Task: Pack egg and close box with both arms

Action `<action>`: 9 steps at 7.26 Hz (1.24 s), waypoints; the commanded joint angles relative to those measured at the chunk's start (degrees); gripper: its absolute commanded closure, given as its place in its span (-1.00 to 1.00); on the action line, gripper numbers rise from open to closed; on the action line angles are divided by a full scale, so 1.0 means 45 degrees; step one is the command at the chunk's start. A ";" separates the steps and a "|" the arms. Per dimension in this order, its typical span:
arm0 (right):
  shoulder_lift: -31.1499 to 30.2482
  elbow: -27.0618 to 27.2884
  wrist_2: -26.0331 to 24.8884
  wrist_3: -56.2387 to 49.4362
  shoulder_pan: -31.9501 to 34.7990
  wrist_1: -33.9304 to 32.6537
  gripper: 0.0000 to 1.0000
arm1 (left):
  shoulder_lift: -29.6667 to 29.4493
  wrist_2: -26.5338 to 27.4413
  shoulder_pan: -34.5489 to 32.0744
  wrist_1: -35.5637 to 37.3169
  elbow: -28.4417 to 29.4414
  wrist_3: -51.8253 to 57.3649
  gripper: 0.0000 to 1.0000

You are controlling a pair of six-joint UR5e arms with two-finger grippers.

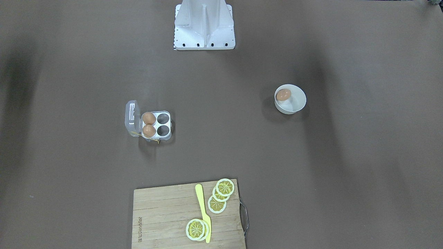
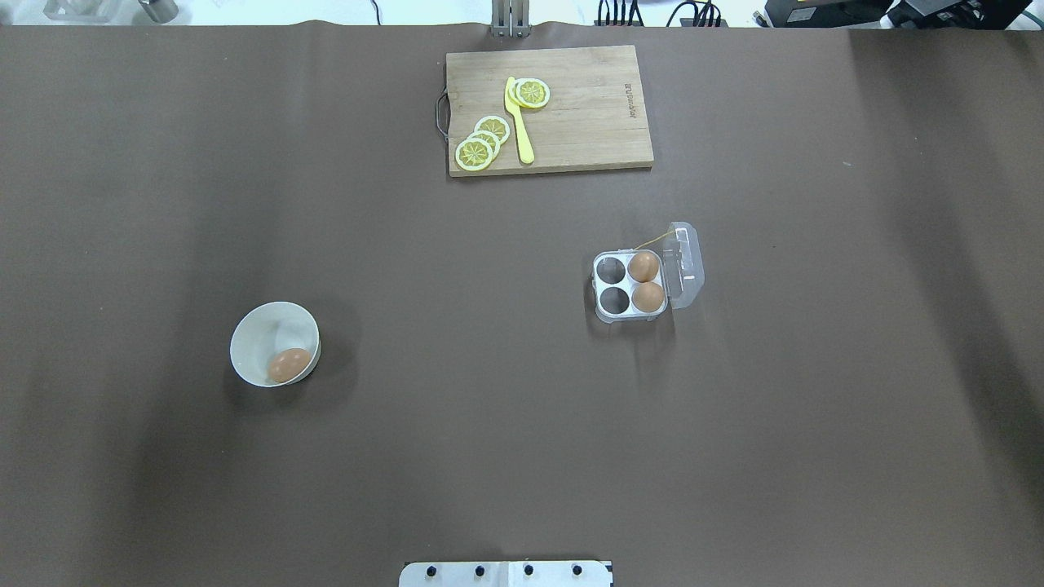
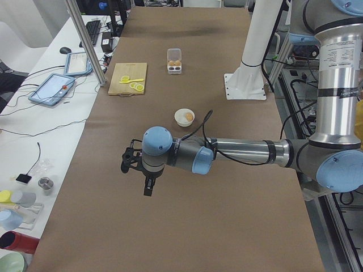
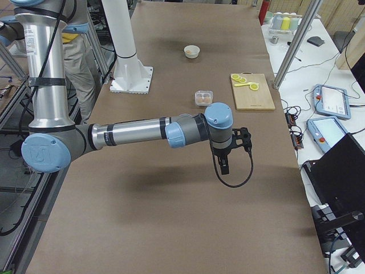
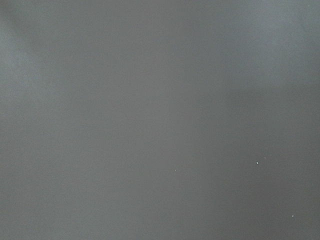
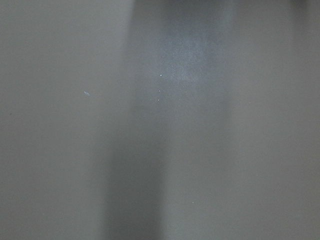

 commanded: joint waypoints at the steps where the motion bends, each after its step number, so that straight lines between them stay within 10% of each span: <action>1: -0.0042 0.0038 0.0071 0.0391 -0.0004 0.0019 -1.00 | -0.0036 -0.0027 0.0037 0.0051 -0.0154 -0.0118 -0.95; 9: -0.0276 0.0058 0.0595 0.0431 -0.0004 0.0039 -1.00 | -0.2394 -0.0418 0.3663 -0.1647 -0.1072 0.0056 -0.94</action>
